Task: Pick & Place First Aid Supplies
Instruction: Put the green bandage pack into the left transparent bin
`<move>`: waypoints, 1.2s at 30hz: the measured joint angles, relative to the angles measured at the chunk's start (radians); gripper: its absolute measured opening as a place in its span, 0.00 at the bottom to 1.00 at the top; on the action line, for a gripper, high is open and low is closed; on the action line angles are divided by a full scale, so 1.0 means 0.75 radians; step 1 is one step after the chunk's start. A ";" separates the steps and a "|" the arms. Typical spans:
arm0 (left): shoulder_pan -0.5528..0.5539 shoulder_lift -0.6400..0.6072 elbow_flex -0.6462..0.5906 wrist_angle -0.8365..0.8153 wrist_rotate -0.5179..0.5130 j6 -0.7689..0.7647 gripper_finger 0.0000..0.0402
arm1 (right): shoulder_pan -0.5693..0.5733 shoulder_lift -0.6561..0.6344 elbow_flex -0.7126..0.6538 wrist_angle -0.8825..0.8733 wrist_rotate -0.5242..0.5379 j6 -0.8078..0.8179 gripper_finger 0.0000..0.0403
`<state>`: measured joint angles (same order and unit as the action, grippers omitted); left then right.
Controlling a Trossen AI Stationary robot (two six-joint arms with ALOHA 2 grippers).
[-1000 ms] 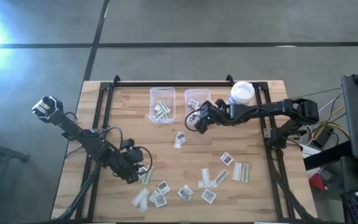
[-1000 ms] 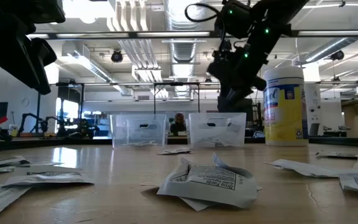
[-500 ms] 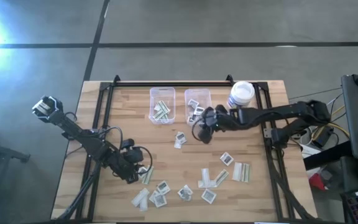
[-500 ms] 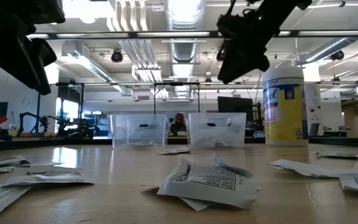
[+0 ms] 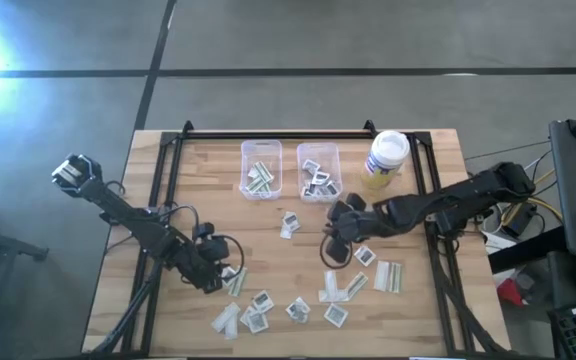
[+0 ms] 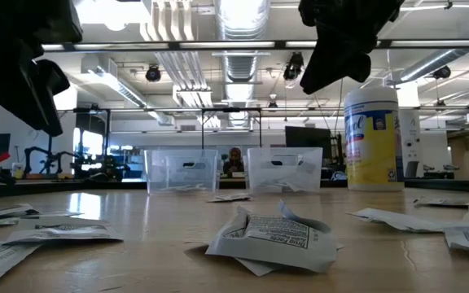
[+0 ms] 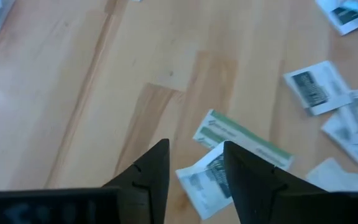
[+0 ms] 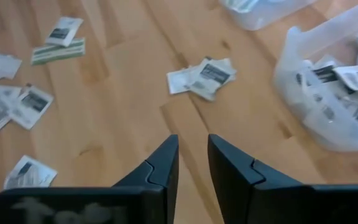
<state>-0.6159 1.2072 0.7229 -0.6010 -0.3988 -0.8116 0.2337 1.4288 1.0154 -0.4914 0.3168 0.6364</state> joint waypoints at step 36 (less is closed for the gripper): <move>-0.013 0.133 0.209 0.209 0.004 0.211 0.47 | 0.067 0.003 -0.018 0.001 0.070 0.050 0.16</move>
<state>-0.6258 1.3069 0.8798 -0.4443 -0.3962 -0.6532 0.2840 1.4307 1.0019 -0.4904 0.3691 0.6739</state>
